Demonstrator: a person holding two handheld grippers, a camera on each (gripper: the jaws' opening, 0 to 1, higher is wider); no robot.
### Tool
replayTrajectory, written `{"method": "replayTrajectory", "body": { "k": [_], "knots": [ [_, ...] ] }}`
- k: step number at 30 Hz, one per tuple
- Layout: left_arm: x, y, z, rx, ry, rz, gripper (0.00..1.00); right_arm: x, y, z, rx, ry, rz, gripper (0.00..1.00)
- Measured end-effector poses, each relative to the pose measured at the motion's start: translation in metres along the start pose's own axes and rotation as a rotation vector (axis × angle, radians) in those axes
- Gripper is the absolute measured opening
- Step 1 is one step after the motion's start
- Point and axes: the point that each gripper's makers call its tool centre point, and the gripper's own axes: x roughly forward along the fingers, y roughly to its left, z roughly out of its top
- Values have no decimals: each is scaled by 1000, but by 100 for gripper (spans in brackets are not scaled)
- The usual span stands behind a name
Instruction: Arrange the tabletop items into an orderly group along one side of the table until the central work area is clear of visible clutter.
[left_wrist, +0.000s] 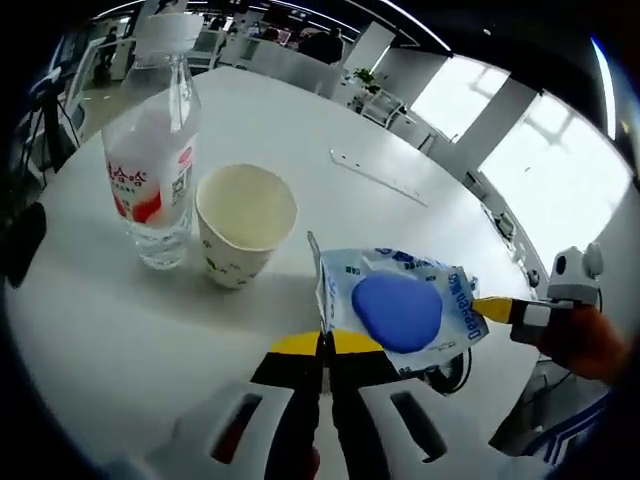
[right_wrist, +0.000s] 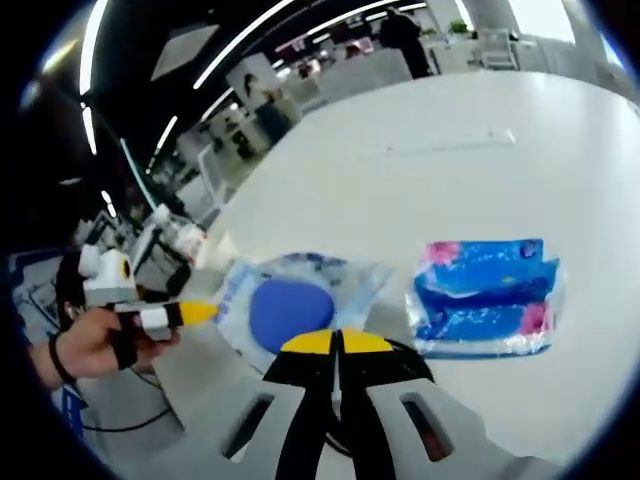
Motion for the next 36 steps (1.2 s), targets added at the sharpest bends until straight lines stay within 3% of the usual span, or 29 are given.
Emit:
{"method": "replayTrajectory", "body": {
  "k": [11, 20, 28, 36],
  "knots": [
    [10, 2, 18, -38, -36, 26, 0, 18, -8, 22, 2, -1, 5, 0],
    [20, 7, 26, -65, -47, 42, 0, 34, -16, 24, 19, 22, 10, 0],
    [28, 29, 8, -83, 4, 111, 0, 48, -18, 13, 63, 49, 23, 0],
    [32, 34, 2, -110, 9, 129, 0, 52, -23, 8, 79, 54, 13, 0]
  ]
}}
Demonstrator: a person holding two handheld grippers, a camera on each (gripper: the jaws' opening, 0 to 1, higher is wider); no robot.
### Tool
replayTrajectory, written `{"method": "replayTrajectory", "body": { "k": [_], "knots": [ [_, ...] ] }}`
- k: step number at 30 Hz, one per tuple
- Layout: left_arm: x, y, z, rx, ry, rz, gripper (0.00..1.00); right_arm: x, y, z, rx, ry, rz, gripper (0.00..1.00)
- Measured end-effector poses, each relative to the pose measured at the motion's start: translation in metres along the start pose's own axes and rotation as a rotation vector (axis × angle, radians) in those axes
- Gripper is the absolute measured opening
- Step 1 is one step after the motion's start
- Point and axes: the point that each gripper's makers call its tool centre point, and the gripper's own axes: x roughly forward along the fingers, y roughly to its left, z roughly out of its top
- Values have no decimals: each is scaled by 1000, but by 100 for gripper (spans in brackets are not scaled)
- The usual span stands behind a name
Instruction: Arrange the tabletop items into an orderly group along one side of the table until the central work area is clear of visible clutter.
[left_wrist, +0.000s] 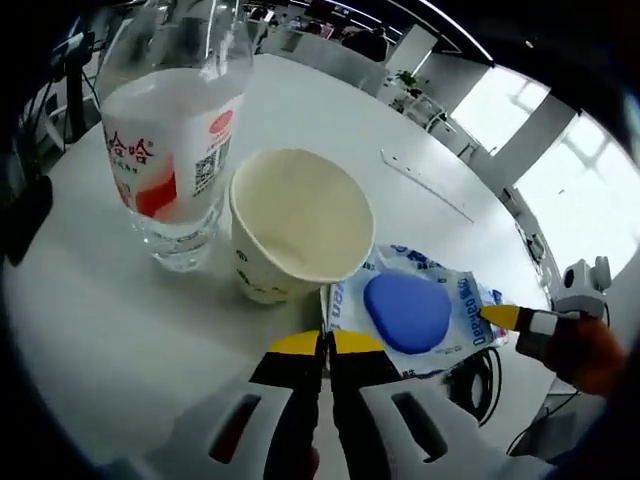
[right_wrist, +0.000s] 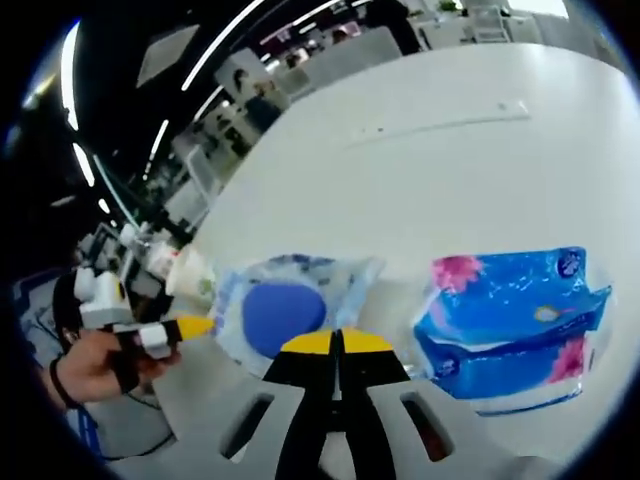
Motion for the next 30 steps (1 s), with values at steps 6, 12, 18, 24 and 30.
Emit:
{"method": "replayTrajectory", "body": {
  "k": [6, 12, 18, 24, 30],
  "knots": [
    [9, -3, 6, 3, -18, -10, 0, -1, -5, 3, -73, -1, 2, 0],
    [3, 2, 3, -10, -24, -26, 4, -7, -8, -4, -77, 11, 28, 5],
    [0, 7, -5, -45, -29, -44, 6, -14, -9, -19, -112, 40, 21, 7],
    [3, 4, -3, -34, -31, -53, 1, -13, -2, -20, -104, 35, 27, 1],
    [6, 4, 2, -48, -34, -54, 1, -14, 1, -16, -102, 31, 10, 0]
  ]
}}
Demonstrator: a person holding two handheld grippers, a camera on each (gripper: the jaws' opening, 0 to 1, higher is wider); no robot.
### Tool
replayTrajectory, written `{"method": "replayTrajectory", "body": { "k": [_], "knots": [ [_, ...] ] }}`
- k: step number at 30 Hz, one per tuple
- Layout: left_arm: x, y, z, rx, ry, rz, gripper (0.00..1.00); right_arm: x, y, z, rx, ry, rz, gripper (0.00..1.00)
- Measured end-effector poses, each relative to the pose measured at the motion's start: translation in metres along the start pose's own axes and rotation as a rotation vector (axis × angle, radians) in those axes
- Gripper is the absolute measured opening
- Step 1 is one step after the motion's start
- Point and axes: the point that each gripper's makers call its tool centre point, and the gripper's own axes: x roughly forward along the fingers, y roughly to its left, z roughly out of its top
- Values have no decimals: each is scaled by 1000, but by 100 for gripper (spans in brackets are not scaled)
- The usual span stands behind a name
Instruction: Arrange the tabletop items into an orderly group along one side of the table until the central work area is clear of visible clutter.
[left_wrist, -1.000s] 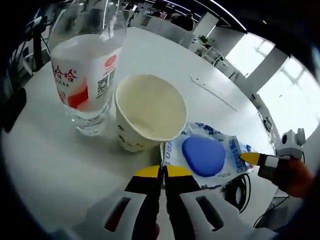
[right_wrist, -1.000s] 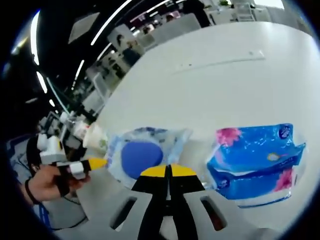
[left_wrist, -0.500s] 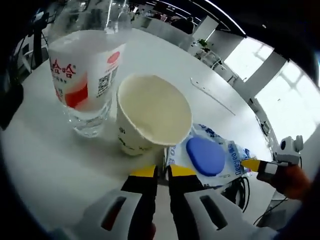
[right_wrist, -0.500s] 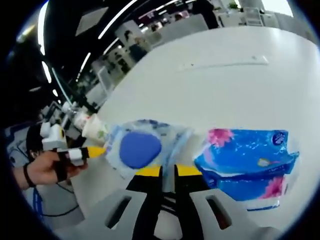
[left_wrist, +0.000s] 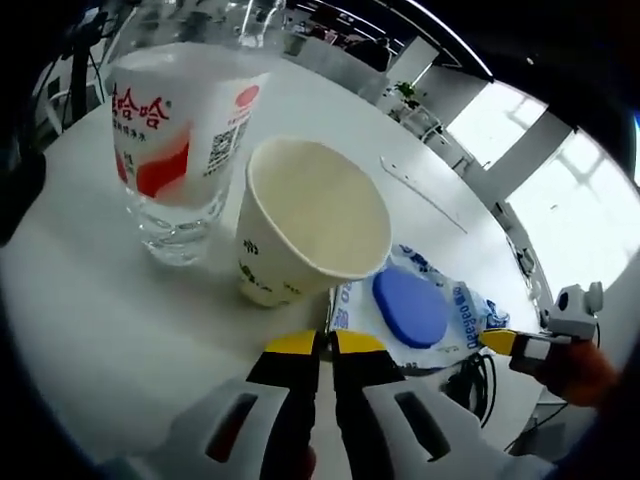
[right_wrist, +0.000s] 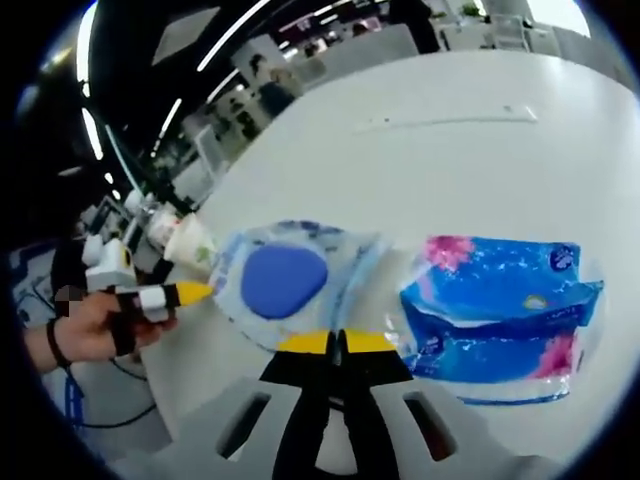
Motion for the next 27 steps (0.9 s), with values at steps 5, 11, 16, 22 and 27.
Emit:
{"method": "replayTrajectory", "body": {
  "k": [5, 11, 16, 22, 27],
  "knots": [
    [0, -1, -1, -1, 1, -1, 1, -1, 1, 2, 5, -9, -9, 0],
    [1, -5, -1, 1, 6, -13, 1, -5, -3, 2, 15, -15, -26, 0],
    [0, -5, -2, -30, -3, -26, 2, -8, -3, 3, -30, -19, -31, 1],
    [-9, 1, -10, -1, 7, -39, 6, -23, -7, -6, -57, -30, -63, 3],
    [-22, 9, -16, 43, 17, -43, 5, -36, -12, -21, -118, -16, -102, 7]
  ]
}}
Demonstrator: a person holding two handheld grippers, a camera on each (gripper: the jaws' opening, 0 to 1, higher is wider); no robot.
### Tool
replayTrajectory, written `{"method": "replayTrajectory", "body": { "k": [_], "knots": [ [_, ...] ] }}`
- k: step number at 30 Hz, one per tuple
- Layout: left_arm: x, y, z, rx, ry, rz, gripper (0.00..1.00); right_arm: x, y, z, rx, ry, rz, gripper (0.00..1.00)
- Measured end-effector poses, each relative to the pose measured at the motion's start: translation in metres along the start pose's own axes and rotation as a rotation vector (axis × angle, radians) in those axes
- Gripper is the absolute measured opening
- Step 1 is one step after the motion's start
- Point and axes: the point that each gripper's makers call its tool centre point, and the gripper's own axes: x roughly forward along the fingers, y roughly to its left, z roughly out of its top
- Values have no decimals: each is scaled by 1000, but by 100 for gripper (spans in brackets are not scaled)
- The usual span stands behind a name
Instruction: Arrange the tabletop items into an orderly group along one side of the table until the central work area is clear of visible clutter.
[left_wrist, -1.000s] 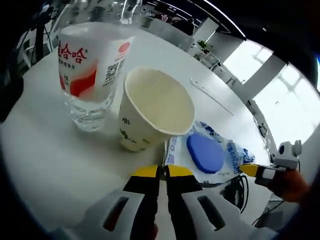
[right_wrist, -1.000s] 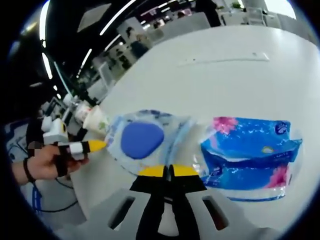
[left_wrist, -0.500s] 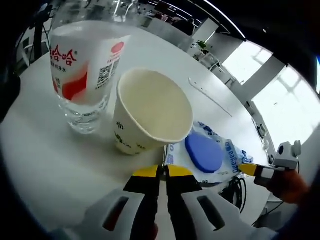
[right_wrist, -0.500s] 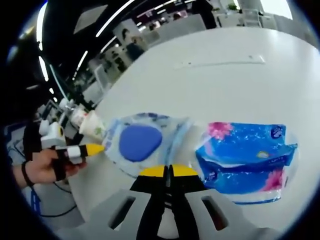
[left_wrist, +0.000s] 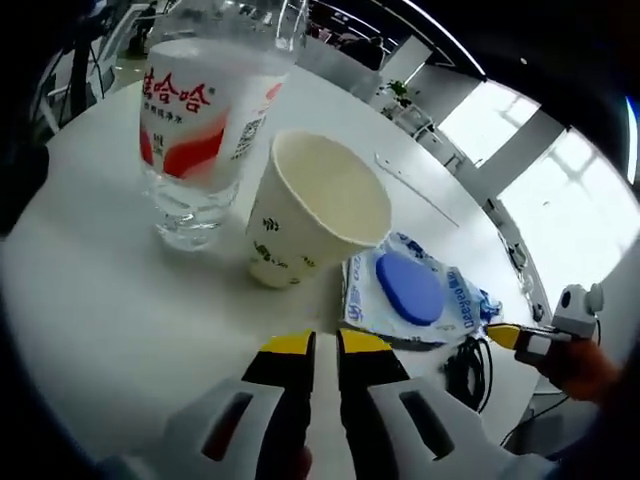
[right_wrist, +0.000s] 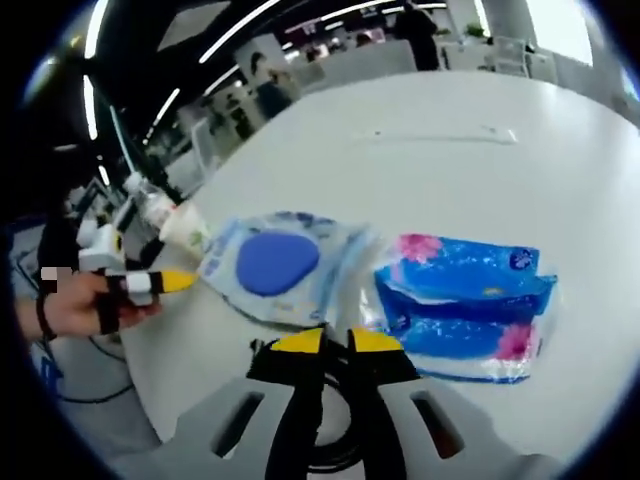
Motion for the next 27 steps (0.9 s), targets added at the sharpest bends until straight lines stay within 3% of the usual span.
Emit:
{"method": "replayTrajectory", "body": {
  "k": [7, 12, 17, 20, 27],
  "knots": [
    [-24, 3, 3, 49, -50, -16, 6, -12, -11, -18, -7, -10, -28, 9],
    [-43, 5, 4, 133, -64, -19, 8, -16, -15, -32, 17, -4, -58, 11],
    [-68, 15, 1, 270, -57, -15, 10, -17, -15, -39, 26, 1, -73, 12],
    [-84, 20, -1, 311, -61, -10, 12, -16, -18, -41, 25, 3, -87, 13],
    [-116, 33, -8, 302, -79, 0, 13, -12, -21, -52, 43, 24, -110, 14]
  ]
}}
